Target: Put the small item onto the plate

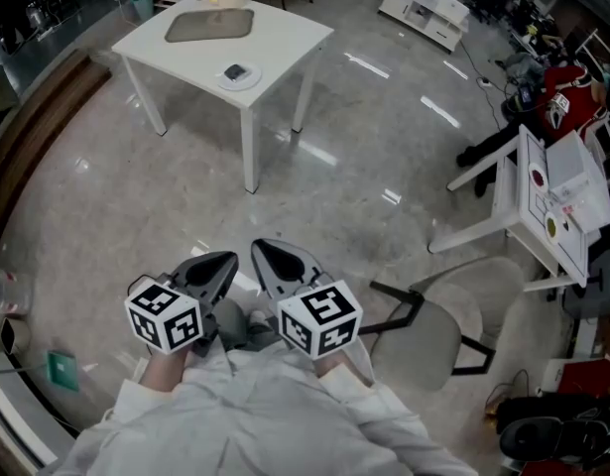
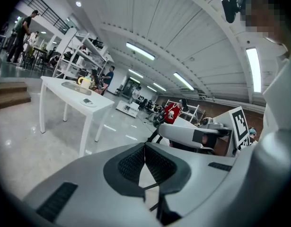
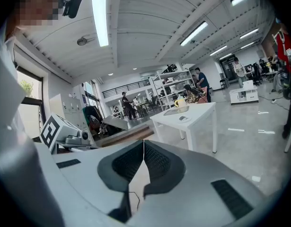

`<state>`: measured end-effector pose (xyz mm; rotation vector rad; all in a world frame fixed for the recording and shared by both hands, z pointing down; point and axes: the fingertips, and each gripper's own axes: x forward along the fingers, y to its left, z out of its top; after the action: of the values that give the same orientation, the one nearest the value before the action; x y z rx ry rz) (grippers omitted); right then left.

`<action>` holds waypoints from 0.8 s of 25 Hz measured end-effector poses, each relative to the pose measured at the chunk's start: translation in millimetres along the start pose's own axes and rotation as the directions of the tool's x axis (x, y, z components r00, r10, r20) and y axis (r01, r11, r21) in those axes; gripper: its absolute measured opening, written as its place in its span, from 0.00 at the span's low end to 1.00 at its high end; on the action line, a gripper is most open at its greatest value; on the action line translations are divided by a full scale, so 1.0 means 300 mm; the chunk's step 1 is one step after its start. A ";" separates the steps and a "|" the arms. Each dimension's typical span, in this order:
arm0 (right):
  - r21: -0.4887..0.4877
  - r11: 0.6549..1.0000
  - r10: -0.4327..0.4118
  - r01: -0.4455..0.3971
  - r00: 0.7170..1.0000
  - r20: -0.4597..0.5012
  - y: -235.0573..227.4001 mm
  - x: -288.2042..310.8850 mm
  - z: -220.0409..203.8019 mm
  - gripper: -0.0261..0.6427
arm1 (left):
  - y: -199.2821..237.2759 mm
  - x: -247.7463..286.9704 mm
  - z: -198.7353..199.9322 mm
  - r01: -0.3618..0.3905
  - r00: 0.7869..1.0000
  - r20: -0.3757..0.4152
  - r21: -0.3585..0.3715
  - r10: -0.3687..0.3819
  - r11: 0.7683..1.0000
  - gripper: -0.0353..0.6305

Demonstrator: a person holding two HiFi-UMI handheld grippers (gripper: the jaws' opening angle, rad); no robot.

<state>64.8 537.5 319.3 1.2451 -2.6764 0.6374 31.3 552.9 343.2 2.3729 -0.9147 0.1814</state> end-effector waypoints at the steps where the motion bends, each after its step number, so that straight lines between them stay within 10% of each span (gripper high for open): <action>1: 0.002 1.000 0.002 -0.002 1.000 -0.003 -0.002 0.002 -0.006 0.06 | 0.009 0.002 -0.005 -0.007 1.000 -0.003 -0.010 0.007 1.000 0.07; 20: 0.014 1.000 -0.026 0.027 0.996 -0.081 -0.220 0.366 0.046 0.06 | 0.333 0.221 0.172 0.047 0.998 -0.031 -0.091 -0.050 0.995 0.07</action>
<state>43.7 416.9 358.9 1.2288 -2.5899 0.6899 12.3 426.2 369.4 2.2994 -0.8313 0.1567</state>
